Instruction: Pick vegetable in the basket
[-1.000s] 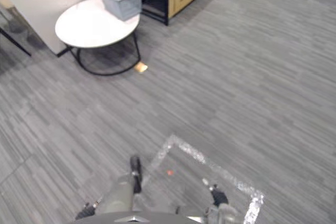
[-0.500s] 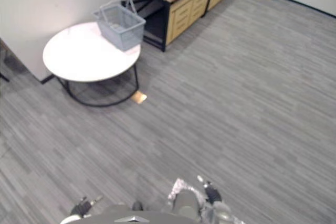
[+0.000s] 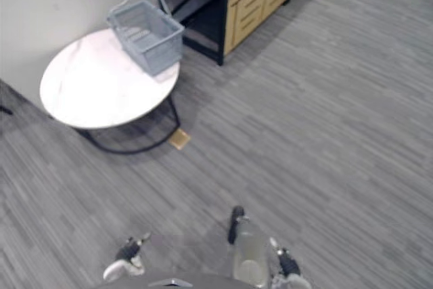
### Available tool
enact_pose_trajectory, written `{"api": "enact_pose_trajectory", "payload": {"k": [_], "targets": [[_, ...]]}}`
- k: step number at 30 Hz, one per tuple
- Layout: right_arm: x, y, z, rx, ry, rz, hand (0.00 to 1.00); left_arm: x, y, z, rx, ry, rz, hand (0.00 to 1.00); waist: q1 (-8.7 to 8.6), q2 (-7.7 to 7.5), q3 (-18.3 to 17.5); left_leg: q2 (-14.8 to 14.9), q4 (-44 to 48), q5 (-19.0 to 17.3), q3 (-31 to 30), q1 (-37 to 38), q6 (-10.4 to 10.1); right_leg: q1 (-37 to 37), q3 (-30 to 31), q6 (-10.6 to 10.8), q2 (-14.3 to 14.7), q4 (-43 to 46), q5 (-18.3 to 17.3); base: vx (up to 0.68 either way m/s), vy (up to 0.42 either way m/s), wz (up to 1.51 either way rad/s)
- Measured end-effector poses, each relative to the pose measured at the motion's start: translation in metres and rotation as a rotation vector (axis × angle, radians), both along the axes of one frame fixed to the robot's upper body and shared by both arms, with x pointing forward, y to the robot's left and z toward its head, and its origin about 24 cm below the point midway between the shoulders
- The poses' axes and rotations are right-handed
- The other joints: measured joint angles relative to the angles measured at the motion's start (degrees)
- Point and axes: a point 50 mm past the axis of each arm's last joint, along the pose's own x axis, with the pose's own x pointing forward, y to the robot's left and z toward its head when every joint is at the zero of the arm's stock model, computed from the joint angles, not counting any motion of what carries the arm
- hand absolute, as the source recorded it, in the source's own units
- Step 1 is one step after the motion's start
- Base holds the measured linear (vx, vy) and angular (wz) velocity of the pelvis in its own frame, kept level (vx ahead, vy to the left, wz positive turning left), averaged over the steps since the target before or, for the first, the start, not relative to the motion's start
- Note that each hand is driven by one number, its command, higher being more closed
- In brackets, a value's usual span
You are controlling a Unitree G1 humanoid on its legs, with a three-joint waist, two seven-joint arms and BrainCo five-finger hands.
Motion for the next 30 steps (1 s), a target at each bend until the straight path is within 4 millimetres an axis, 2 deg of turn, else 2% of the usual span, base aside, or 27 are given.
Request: {"api": "enact_pose_trajectory", "payload": {"k": [1, 2, 3, 4, 6, 7, 9, 10, 11, 12, 13, 14, 15, 16, 17, 18, 19, 20, 21, 22, 23, 24, 25, 26, 27, 29, 30], "targets": [[0.0, 0.0, 0.0, -0.008, 0.006, 0.024, 0.0, -0.002, 0.001, -0.001, -0.007, 0.007, 0.007, 0.0, 0.01, 0.27, 0.2, 0.8, 11.2, 8.3, -3.4, -5.3, -2.4, 3.6, -0.7, -0.5, 0.8, -1.7, -1.6, 0.63, -0.286, 0.12], [0.001, -0.001, 0.0, -0.011, 0.006, 0.026, 0.0, -0.002, 0.002, -0.001, -0.009, 0.005, 0.019, 0.0, 0.21, -0.19, 0.6, 1.6, 17.1, 9.5, -3.9, -7.7, -3.5, 5.6, -0.9, -0.8, 1.3, -2.9, -2.2, 0.6, -0.226, 0.12], [0.002, -0.001, 0.001, -0.014, 0.003, 0.027, 0.0, -0.002, 0.004, 0.0, -0.006, -0.001, 0.034, 0.0, 0.39, -0.12, 0.9, 3.0, 25.2, 9.2, -2.6, -11.3, -3.4, 9.4, -1.0, -1.2, 2.2, -4.8, -3.0, 0.54, -0.178, 0.02], [0.004, -0.001, 0.001, -0.016, -0.001, 0.032, 0.0, -0.004, 0.01, 0.0, 0.001, -0.002, 0.051, 0.0, 0.64, -0.7, 1.4, 4.2, 31.9, 7.2, 0.4, -14.0, -2.4, 14.9, -0.9, -1.4, 2.8, -7.5, -3.7, 0.51, -0.168, -0.01], [0.009, 0.002, 0.002, -0.02, -0.008, 0.069, 0.0, -0.003, 0.016, 0.002, 0.015, -0.021, 0.075, 0.0, 1.1, -1.45, 1.5, 4.1, 35.0, 2.1, 4.9, -19.2, -0.3, 23.1, -0.5, -1.1, 3.2, -12.5, -5.5, 0.42, -0.118, -0.03], [0.012, 0.002, 0.002, -0.022, -0.011, 0.078, 0.0, -0.002, 0.017, 0.003, 0.019, -0.029, 0.075, 0.0, 1.25, -1.43, 1.6, 3.9, 34.2, 0.8, 6.1, -21.1, -0.1, 24.6, -0.5, -0.9, 3.2, -13.7, -5.6, 0.4, -0.074, -0.12], [0.022, 0.003, 0.003, -0.018, -0.03, 0.085, 0.0, 0.001, 0.022, 0.005, 0.038, -0.045, 0.073, 0.0, 2.92, -1.48, 1.6, 3.0, 24.4, -3.4, 12.2, -27.5, 0.3, 28.7, 1.0, 0.5, 3.1, -16.8, -5.8, 0.4, 0.009, -0.36], [0.024, 0.004, 0.003, -0.015, -0.031, 0.09, 0.0, 0.0, 0.023, 0.005, 0.042, -0.039, 0.065, 0.0, 3.3, -1.55, 1.6, 2.3, 20.3, -3.7, 13.3, -28.1, 0.6, 29.7, 1.3, 1.1, 2.9, -17.5, -5.9, 0.4, 0.06, -0.4], [0.027, 0.007, 0.004, -0.014, -0.035, 0.11, 0.0, -0.006, 0.023, 0.004, 0.043, -0.022, 0.066, 0.0, 3.73, -1.7, 1.7, 0.7, 10.5, -3.3, 15.3, -28.5, 1.1, 32.4, 1.7, 2.1, 2.3, -19.3, -6.6, 0.56, 0.142, -0.22], [0.027, 0.009, 0.003, -0.012, -0.034, 0.124, 0.0, -0.015, 0.023, 0.002, 0.047, 0.004, 0.07, 0.0, 3.67, -1.94, 1.6, -2.0, -1.6, -1.1, 15.6, -28.1, 1.7, 35.3, 1.7, 3.3, 1.6, -21.0, -7.6, 0.5, 0.161, -0.16], [0.028, 0.01, 0.003, -0.013, -0.034, 0.134, 0.0, -0.021, 0.023, 0.001, 0.047, 0.017, 0.071, 0.0, 3.68, -1.89, 1.6, -3.1, -7.6, 0.8, 15.4, -27.9, 1.7, 36.4, 1.8, 3.6, 1.4, -21.8, -8.1, 0.62, 0.247, -0.17], [0.032, 0.014, 0.004, -0.013, -0.041, 0.173, 0.0, -0.031, 0.022, 0.0, 0.045, 0.045, 0.077, 0.0, 3.92, -1.72, 1.5, -3.8, -16.7, 4.3, 15.3, -29.2, 1.4, 38.8, 2.4, 5.2, 1.4, -23.7, -9.1, 0.43, 0.215, -0.21], [0.034, 0.016, 0.004, -0.013, -0.043, 0.188, 0.0, -0.036, 0.022, -0.001, 0.044, 0.062, 0.077, 0.0, 4.17, -1.79, 1.4, -3.7, -17.7, 5.9, 15.3, -30.1, 1.8, 39.6, 2.8, 5.8, 1.4, -24.2, -9.7, 0.55, 0.291, -0.37], [0.034, 0.023, 0.003, 0.0, -0.038, 0.214, 0.0, -0.051, 0.023, -0.002, 0.044, 0.099, 0.092, 0.0, 5.36, -2.75, 0.4, -4.4, -16.6, 11.8, 16.3, -30.3, 5.4, 40.8, 4.0, 5.9, 0.2, -24.9, -10.3, 0.58, 0.256, -0.25], [0.03, 0.03, 0.001, 0.016, -0.03, 0.222, 0.0, -0.054, 0.028, -0.002, 0.057, 0.106, 0.091, 0.0, 5.73, -4.3, -0.7, -5.2, -16.0, 12.9, 17.6, -30.4, 8.2, 40.9, 4.5, 5.4, -0.8, -24.9, -9.8, 0.71, 0.289, 0.06], [0.03, 0.037, -0.001, 0.039, -0.031, 0.226, 0.0, -0.052, 0.033, -0.001, 0.071, 0.106, 0.074, 0.0, 5.62, -5.58, -1.0, -6.7, -13.5, 11.4, 17.4, -31.3, 10.8, 40.7, 5.7, 4.9, -2.0, -24.1, -6.8, 0.61, 0.232, 0.34], [0.031, 0.039, -0.001, 0.044, -0.029, 0.231, 0.0, -0.051, 0.033, -0.001, 0.073, 0.107, 0.066, 0.0, 5.65, -5.62, -1.0, -6.7, -12.1, 10.5, 17.3, -31.4, 11.8, 40.7, 6.9, 5.2, -2.4, -23.2, -4.7, 0.59, 0.291, 0.48], [0.032, 0.042, -0.001, 0.042, -0.022, 0.266, 0.0, -0.052, 0.035, -0.001, 0.076, 0.116, 0.053, 0.0, 5.62, -5.74, -1.3, -6.8, -9.9, 9.1, 17.8, -31.2, 13.4, 40.3, 9.4, 5.5, -2.4, -20.9, -0.6, 0.57, 0.314, 0.38], [0.028, 0.041, -0.002, 0.04, -0.013, 0.277, 0.0, -0.056, 0.036, -0.001, 0.081, 0.128, 0.05, 0.0, 5.75, -6.25, -3.0, -7.7, -10.0, 8.5, 18.3, -30.5, 14.0, 37.9, 11.2, 7.1, -2.8, -15.9, 3.3, 0.65, 0.355, 0.37], [0.025, 0.039, -0.003, 0.038, -0.002, 0.271, 0.0, -0.058, 0.037, -0.001, 0.081, 0.136, 0.051, 0.0, 5.73, -6.59, -3.7, -8.8, -12.0, 7.5, 18.0, -28.3, 13.4, 36.0, 12.2, 9.0, -3.4, -10.2, 5.9, 0.52, 0.278, 0.32], [0.022, 0.036, -0.003, 0.03, 0.004, 0.271, 0.0, -0.061, 0.036, -0.002, 0.08, 0.147, 0.043, 0.0, 5.63, -6.32, -3.8, -9.8, -14.5, 4.6, 16.5, -24.9, 12.1, 33.4, 12.9, 12.5, -3.7, -2.0, 8.4, 0.5, 0.269, 0.3], [0.02, 0.037, -0.004, 0.03, 0.009, 0.276, 0.0, -0.061, 0.039, -0.001, 0.087, 0.15, 0.035, 0.0, 5.32, -7.0, -3.6, -11.1, -15.9, 3.2, 15.9, -22.8, 11.4, 31.2, 14.1, 15.2, -4.5, 4.9, 10.5, 0.45, 0.214, 0.53], [0.019, 0.037, -0.004, 0.031, 0.009, 0.266, 0.0, -0.062, 0.048, 0.0, 0.109, 0.171, -0.014, 0.0, 4.11, -8.29, -3.2, -13.3, -16.8, 1.6, 14.2, -19.4, 10.6, 25.6, 16.6, 17.8, -5.3, 20.0, 13.2, 0.43, 0.175, 0.63], [0.019, 0.033, -0.003, 0.019, 0.007, 0.267, 0.0, -0.063, 0.048, -0.001, 0.107, 0.19, -0.037, 0.0, 3.21, -8.39, -3.1, -13.9, -16.9, 0.5, 13.5, -16.6, 10.4, 22.1, 16.2, 17.3, -5.9, 29.1, 12.8, 0.39, 0.093, 0.67], [0.015, 0.025, -0.003, -0.002, 0.015, 0.261, 0.0, -0.062, 0.046, -0.001, 0.104, 0.196, -0.064, 0.0, 2.78, -7.82, -2.8, -14.3, -17.8, -0.5, 12.3, -12.4, 10.3, 17.9, 13.8, 14.4, -6.5, 37.4, 11.0, 0.38, 0.07, 0.6], [0.003, 0.02, -0.004, -0.006, 0.045, 0.235, 0.0, -0.048, 0.045, -0.001, 0.11, 0.165, -0.103, 0.0, 2.0, -7.21, -2.9, -14.8, -20.1, -1.2, 9.3, -6.5, 9.6, 12.5, 8.7, 10.9, -7.8, 39.1, 3.2, 0.41, 0.045, 0.73], [-0.002, 0.02, -0.005, -0.002, 0.056, 0.219, 0.0, -0.043, 0.045, 0.0, 0.111, 0.153, -0.107, 0.0, 1.78, -7.07, -2.9, -14.8, -20.7, -1.3, 8.1, -5.6, 9.5, 11.3, 7.3, 9.5, -8.0, 37.1, 1.3, 0.34, -0.024, 0.91]]}}
